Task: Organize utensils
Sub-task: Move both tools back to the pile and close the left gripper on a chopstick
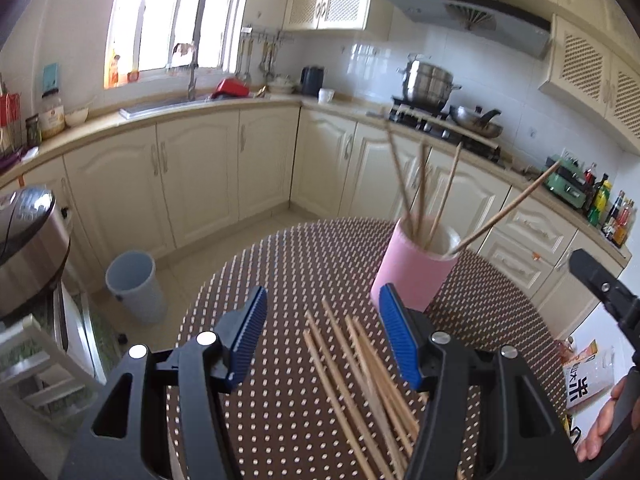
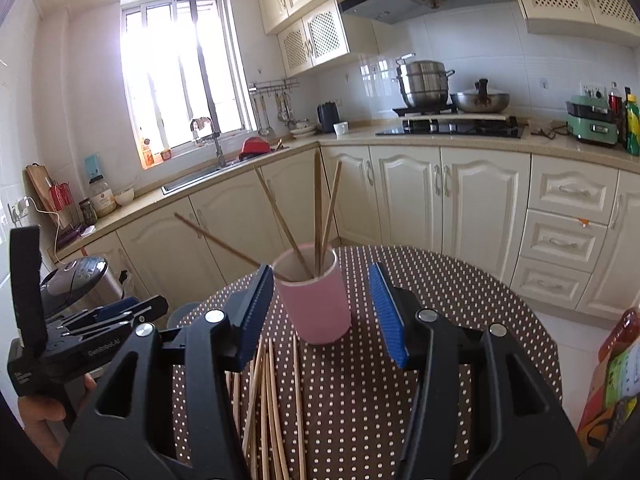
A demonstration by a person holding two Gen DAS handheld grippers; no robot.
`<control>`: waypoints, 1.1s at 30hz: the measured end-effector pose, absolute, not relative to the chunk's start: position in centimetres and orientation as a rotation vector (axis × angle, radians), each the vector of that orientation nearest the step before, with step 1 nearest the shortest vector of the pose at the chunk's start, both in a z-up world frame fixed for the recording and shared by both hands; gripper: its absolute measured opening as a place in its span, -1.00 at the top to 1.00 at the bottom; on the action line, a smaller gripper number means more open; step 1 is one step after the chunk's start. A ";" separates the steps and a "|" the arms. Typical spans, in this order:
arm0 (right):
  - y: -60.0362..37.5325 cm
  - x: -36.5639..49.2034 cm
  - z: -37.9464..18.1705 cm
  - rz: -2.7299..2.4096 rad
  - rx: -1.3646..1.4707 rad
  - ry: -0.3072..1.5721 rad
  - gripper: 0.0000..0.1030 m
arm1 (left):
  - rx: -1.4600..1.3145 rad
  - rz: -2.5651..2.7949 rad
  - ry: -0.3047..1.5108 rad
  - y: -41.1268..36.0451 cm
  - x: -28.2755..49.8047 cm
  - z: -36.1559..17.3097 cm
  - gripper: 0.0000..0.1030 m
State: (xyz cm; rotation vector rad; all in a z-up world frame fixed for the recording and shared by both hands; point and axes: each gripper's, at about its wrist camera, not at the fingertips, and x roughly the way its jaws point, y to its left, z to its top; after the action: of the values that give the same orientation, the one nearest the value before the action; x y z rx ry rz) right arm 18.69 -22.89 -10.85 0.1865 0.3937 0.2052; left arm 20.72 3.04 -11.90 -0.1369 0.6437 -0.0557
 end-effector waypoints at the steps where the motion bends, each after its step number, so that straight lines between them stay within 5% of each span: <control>1: -22.9 18.7 -11.4 0.207 0.190 0.405 0.03 | -0.140 -0.040 0.679 3.2 21.0 -12.9 -0.12; 14: -22.0 20.2 -18.3 0.230 0.209 0.581 0.01 | -0.077 0.024 0.923 3.0 23.5 -21.4 -0.12; 33: -22.4 21.9 -21.2 0.251 0.238 0.673 0.00 | 0.030 0.055 0.973 -0.2 26.4 -23.6 -0.13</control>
State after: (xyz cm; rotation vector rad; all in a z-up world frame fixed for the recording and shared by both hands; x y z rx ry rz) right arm 21.93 -22.36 -21.22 0.2384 0.6728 0.2509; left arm 26.40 -0.17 -23.57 0.0305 0.9728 0.0546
